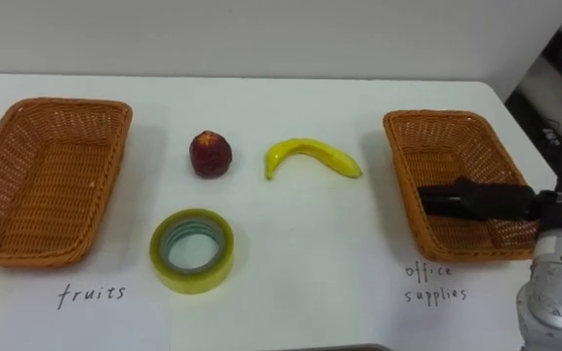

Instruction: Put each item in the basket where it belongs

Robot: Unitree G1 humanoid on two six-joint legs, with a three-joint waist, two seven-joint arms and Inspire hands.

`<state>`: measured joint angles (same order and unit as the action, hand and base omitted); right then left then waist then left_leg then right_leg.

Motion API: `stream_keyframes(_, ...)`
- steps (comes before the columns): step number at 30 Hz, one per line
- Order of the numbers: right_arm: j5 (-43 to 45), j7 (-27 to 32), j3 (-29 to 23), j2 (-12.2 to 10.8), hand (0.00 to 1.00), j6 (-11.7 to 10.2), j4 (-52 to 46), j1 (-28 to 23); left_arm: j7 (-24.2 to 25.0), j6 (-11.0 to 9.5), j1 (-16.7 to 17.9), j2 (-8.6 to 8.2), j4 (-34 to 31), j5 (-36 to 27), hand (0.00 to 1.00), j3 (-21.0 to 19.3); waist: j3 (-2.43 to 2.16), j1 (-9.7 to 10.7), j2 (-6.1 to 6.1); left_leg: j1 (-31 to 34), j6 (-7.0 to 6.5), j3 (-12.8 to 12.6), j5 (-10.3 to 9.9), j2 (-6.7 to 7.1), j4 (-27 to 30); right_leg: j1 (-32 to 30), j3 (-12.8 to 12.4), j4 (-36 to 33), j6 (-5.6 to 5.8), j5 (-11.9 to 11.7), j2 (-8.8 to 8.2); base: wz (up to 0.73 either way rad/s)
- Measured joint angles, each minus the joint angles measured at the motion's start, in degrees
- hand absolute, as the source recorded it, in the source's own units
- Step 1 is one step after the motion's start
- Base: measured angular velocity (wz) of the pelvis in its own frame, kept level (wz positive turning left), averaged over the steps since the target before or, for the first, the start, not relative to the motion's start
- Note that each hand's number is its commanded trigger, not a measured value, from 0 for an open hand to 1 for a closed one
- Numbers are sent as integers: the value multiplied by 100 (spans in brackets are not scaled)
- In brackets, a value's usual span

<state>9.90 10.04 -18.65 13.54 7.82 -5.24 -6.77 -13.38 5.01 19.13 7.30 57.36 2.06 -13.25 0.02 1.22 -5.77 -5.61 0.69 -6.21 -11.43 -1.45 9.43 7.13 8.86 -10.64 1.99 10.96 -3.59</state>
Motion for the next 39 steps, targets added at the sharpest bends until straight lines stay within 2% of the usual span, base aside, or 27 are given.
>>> stream_keyframes(26, -38, -146, 7, 0, 0, 0, -22, 0, -2, 0, -2, 5, -14, 6, 0, 16, -2, -4, -12, 30, 0, 4, 0, -1, 9, -19, 7, 1, 0, 0, 0, 0)
stream_keyframes(33, -32, -52, 227, 11, 0, -35, -489, 12, -21, -32, -23, 4, -43, 16, 0, 28, -9, -40, -15, 33, 0, -12, 2, 2, 10, -47, -47, 1, 0, 0, 6, 0)
stream_keyframes(39, -89, -24, 458, 96, 0, -52, -800, 287, -35, -59, -85, 17, -41, -15, 0, 123, -3, -100, -24, 21, -1, -20, 1, 0, 6, -30, -79, 0, 0, 0, 8, -2)
